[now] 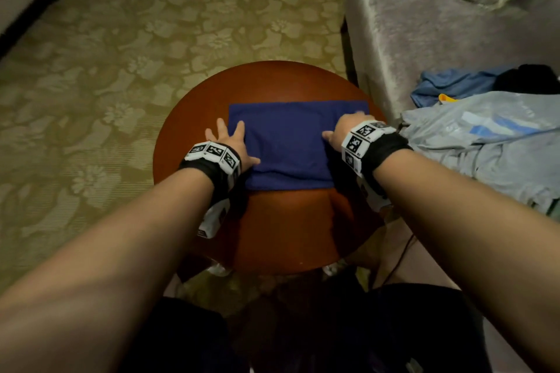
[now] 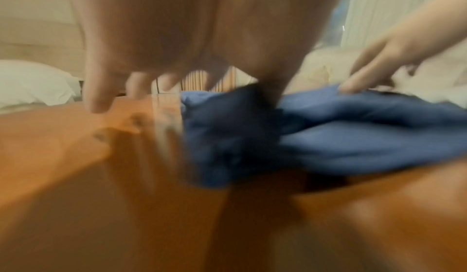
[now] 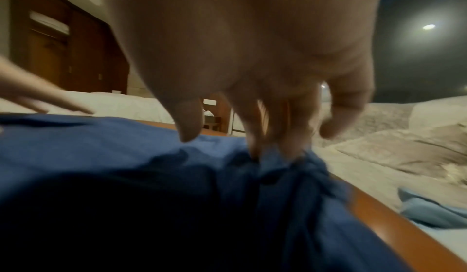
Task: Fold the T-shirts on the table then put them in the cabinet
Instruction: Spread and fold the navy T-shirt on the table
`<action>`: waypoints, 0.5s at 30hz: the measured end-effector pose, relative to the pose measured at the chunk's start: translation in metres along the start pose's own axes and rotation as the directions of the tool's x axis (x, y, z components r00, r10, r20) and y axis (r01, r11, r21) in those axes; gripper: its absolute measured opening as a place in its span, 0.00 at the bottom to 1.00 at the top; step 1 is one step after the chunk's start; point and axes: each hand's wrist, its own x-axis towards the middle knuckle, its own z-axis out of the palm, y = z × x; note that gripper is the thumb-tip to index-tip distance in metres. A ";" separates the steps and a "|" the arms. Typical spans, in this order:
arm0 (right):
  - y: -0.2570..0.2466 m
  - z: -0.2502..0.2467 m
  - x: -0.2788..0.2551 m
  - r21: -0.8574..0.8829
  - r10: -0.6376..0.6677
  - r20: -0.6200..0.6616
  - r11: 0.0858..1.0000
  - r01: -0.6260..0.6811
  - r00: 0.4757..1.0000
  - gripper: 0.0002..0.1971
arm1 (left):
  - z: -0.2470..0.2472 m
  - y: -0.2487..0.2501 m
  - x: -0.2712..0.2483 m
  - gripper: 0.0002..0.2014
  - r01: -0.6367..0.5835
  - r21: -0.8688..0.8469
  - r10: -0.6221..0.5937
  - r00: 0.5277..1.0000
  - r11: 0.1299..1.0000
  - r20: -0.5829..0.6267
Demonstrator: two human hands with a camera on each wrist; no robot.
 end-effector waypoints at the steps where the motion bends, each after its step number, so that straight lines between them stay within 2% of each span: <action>1: -0.005 0.003 0.000 0.056 0.030 -0.005 0.998 -0.029 1.000 0.34 | -0.002 0.001 -0.002 0.46 0.006 -0.049 -0.007 1.000 0.999 -0.021; 2: -0.011 0.005 -0.001 0.097 0.016 -0.001 0.995 -0.016 1.000 0.39 | -0.003 0.002 -0.003 0.44 0.012 -0.093 -0.015 0.999 0.996 -0.030; 4: -0.022 0.016 -0.003 0.115 -0.036 0.114 0.993 0.023 0.993 0.47 | 0.000 0.002 -0.008 0.42 0.019 -0.125 -0.022 1.000 0.992 -0.020; 7: -0.024 0.032 -0.003 0.096 -0.057 0.205 0.995 0.037 0.977 0.54 | 0.006 -0.001 -0.011 0.41 -0.043 -0.116 0.040 0.999 0.992 -0.031; 11: -0.014 0.031 0.000 0.105 -0.070 0.227 0.993 0.047 0.971 0.55 | 0.008 -0.013 -0.008 0.42 -0.126 -0.113 0.121 0.992 0.986 -0.048; 15: -0.007 0.031 0.001 0.190 -0.093 0.206 0.980 0.053 0.974 0.53 | 0.006 -0.011 -0.012 0.42 -0.120 -0.165 0.111 0.992 0.979 -0.062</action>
